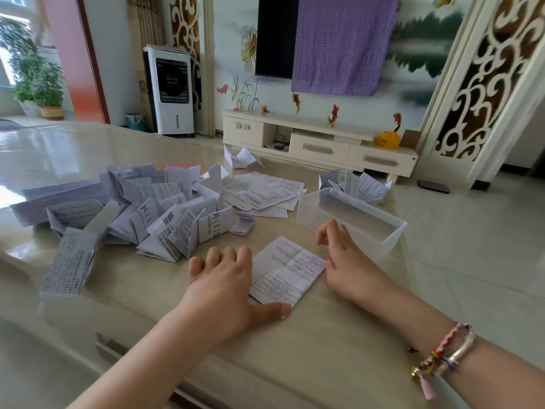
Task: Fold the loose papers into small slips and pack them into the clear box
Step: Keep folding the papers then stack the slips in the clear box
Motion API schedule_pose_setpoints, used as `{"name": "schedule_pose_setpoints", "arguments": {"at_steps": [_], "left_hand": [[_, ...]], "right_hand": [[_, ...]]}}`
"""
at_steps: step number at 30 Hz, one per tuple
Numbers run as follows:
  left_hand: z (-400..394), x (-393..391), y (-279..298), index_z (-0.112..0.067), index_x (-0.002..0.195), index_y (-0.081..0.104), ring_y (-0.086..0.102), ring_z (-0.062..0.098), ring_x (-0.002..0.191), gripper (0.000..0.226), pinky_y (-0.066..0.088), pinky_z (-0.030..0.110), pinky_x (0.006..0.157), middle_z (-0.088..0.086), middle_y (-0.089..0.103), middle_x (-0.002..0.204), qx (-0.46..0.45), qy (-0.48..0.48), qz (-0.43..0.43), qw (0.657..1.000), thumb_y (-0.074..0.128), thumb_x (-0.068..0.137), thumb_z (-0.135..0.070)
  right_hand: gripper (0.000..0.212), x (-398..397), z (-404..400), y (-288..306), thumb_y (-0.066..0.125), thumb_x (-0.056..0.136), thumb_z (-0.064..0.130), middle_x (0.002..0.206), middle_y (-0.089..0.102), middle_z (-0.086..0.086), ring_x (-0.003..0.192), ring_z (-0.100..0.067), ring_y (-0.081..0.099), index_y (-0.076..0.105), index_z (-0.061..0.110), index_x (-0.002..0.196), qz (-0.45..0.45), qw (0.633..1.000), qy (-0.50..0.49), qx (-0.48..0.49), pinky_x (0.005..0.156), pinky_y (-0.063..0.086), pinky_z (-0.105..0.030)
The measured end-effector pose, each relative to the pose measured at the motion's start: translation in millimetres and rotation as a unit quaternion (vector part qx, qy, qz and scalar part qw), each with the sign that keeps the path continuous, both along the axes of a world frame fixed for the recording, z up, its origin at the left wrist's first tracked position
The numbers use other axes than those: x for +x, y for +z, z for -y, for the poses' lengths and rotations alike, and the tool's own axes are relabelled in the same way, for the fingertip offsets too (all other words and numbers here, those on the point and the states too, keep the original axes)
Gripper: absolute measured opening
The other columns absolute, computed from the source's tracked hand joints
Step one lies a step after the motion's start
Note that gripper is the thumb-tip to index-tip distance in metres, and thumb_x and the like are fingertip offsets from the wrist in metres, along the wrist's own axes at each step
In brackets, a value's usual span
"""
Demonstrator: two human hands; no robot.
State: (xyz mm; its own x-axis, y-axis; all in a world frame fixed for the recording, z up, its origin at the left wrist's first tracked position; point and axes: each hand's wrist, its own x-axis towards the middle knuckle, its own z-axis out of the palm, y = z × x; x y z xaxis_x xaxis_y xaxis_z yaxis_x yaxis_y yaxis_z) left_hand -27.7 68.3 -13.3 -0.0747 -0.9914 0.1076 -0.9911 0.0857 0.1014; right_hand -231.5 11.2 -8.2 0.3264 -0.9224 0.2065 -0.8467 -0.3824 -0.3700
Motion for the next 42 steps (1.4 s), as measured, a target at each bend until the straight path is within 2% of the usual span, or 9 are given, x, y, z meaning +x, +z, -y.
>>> {"name": "schedule_pose_setpoints", "arguments": {"at_steps": [6,10,16,19,22,30,33,37,42], "left_hand": [[0,1,2,-0.029,0.099,0.032,0.031,0.016,0.102,0.076,0.02,0.033,0.086,-0.008,0.039,0.103,0.009,-0.007,-0.015,1.0,0.042,0.058,-0.093],[2,5,4,-0.031,0.094,0.036,0.033,0.013,0.104,0.067,0.021,0.032,0.088,-0.012,0.044,0.103,0.015,-0.014,-0.066,0.998,0.041,0.062,-0.09],[14,18,7,-0.043,0.118,0.049,0.042,0.011,0.102,0.028,0.023,0.032,0.085,-0.017,0.052,0.08,-0.007,-0.013,-0.179,0.984,0.045,0.093,-0.055],[15,18,6,-0.049,0.128,0.049,0.042,0.012,0.109,0.032,0.023,0.031,0.089,-0.019,0.048,0.079,-0.017,-0.011,-0.166,0.986,0.045,0.096,-0.045],[16,16,2,-0.049,0.129,0.049,0.041,0.012,0.114,0.034,0.022,0.029,0.087,-0.019,0.042,0.082,-0.028,-0.007,-0.152,0.988,0.044,0.096,-0.045],[15,14,-1,-0.046,0.131,0.048,0.035,0.017,0.12,0.036,0.022,0.032,0.096,-0.013,0.042,0.099,-0.028,-0.007,-0.137,0.99,0.045,0.095,-0.046],[17,14,-2,-0.045,0.127,0.052,0.034,0.018,0.109,0.033,0.023,0.031,0.092,-0.012,0.039,0.093,-0.037,-0.009,-0.134,0.99,0.045,0.095,-0.049],[22,13,-3,-0.041,0.12,0.059,0.03,0.017,0.1,0.031,0.024,0.031,0.09,-0.01,0.039,0.094,-0.059,-0.013,-0.132,0.989,0.042,0.095,-0.052],[22,12,-4,-0.039,0.115,0.057,0.024,0.014,0.1,0.032,0.022,0.03,0.088,-0.015,0.035,0.105,-0.082,-0.036,-0.108,0.99,0.049,0.09,-0.058]], "right_hand": [[0.034,0,0,6,0.049,0.083,-0.005,0.109,0.041,0.004,0.086,-0.021,0.057,0.038,0.025,0.095,-0.01,0.998,0.007,-0.063,0.077,0.05,-0.045],[0.02,-8,-13,13,0.065,0.087,0.019,0.111,0.05,0.015,0.101,-0.005,0.056,0.051,0.03,0.097,-0.029,0.982,0.163,-0.088,0.086,0.049,-0.031],[0.034,-21,-23,20,0.071,0.085,0.035,0.119,0.062,0.011,0.112,-0.007,0.056,0.06,0.025,0.116,-0.155,0.929,0.292,-0.168,0.097,0.046,-0.03],[0.029,-18,-21,14,0.07,0.086,0.024,0.107,0.068,0.006,0.099,-0.014,0.061,0.065,0.019,0.114,-0.247,0.868,0.318,-0.29,0.094,0.043,-0.028],[0.025,-14,-21,7,0.057,0.09,0.009,0.098,0.069,0.004,0.088,-0.018,0.061,0.065,0.017,0.113,-0.265,0.834,0.329,-0.356,0.09,0.046,-0.031],[0.024,-8,-29,2,0.047,0.097,0.025,0.093,0.071,0.005,0.082,-0.018,0.064,0.069,0.019,0.105,-0.226,0.881,0.282,-0.306,0.071,0.05,-0.03],[0.023,-5,-33,1,0.046,0.092,0.024,0.091,0.07,0.007,0.079,-0.016,0.063,0.068,0.021,0.099,-0.211,0.898,0.241,-0.302,0.07,0.046,-0.031],[0.016,6,-38,-3,0.058,0.079,0.015,0.085,0.069,0.012,0.08,-0.01,0.064,0.066,0.023,0.09,-0.069,0.955,0.145,-0.249,0.073,0.035,-0.022],[0.021,14,-43,-5,0.049,0.075,0.035,0.085,0.068,0.014,0.085,-0.008,0.062,0.064,0.027,0.086,-0.03,0.976,0.104,-0.188,0.075,0.037,-0.021]]}}
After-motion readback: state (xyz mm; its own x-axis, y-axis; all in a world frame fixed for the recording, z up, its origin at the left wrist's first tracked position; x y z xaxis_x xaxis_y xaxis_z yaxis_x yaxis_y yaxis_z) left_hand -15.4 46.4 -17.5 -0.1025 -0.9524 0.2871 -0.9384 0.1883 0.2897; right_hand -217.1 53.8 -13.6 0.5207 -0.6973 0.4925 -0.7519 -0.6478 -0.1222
